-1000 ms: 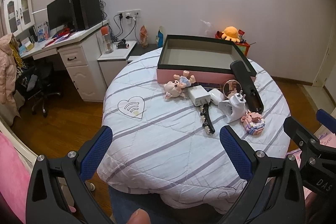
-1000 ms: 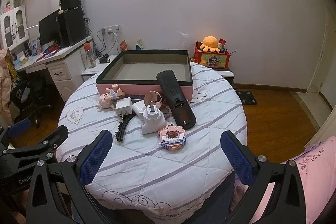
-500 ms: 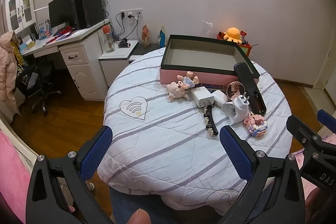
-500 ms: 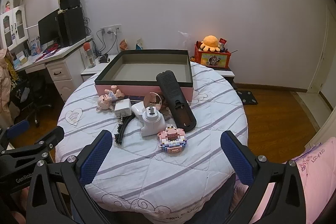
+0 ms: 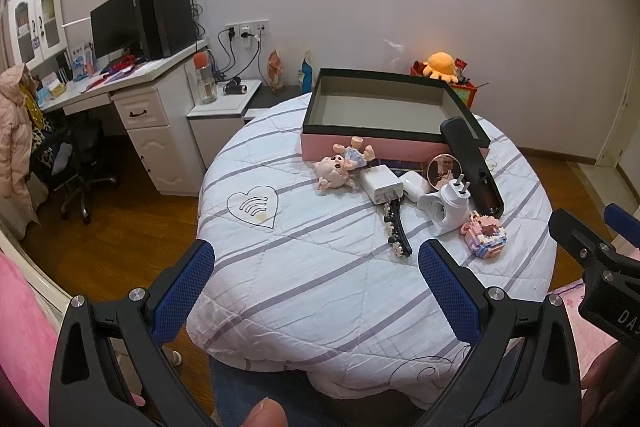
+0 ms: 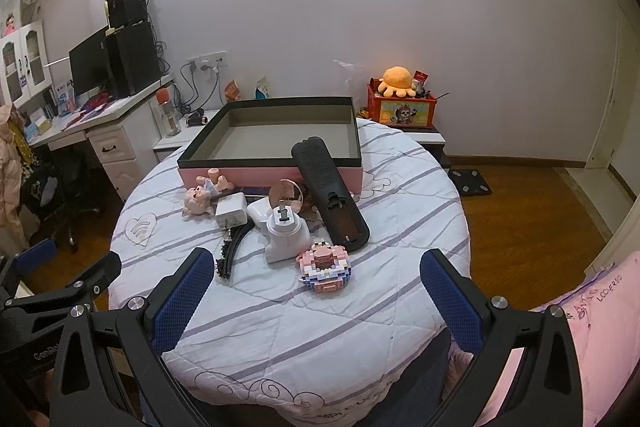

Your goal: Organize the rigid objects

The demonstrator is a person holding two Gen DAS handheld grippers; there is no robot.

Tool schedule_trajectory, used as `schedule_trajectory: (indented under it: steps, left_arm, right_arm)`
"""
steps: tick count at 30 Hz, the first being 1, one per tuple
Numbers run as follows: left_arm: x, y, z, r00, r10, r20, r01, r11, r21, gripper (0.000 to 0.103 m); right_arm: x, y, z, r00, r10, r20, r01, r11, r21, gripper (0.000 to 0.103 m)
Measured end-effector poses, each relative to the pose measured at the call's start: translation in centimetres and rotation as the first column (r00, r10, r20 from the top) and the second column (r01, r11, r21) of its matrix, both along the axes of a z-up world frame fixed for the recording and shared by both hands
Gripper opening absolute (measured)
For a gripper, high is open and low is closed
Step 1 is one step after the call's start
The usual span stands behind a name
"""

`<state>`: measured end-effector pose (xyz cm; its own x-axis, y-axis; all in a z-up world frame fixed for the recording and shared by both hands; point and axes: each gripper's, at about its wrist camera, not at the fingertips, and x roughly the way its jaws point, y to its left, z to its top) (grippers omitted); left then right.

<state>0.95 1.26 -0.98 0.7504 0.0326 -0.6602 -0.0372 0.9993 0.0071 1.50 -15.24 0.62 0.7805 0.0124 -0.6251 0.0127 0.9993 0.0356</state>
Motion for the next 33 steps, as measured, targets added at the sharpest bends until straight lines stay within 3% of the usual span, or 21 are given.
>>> schedule_trajectory:
  steps: [22, 33]
  left_arm:
    - [1.5, -0.1, -0.4, 1.000, -0.004, -0.016, 0.004, 1.000, 0.002, 0.103]
    - [7.0, -0.2, -1.8, 0.999, 0.007, -0.043, -0.008, 1.000, -0.012, 0.103]
  right_arm:
    - [1.4, -0.2, -1.2, 0.999, 0.015, -0.030, -0.015, 1.000, 0.004, 0.103]
    - [7.3, -2.2, -3.4, 0.996, 0.014, -0.086, -0.014, 1.000, -0.003, 0.103]
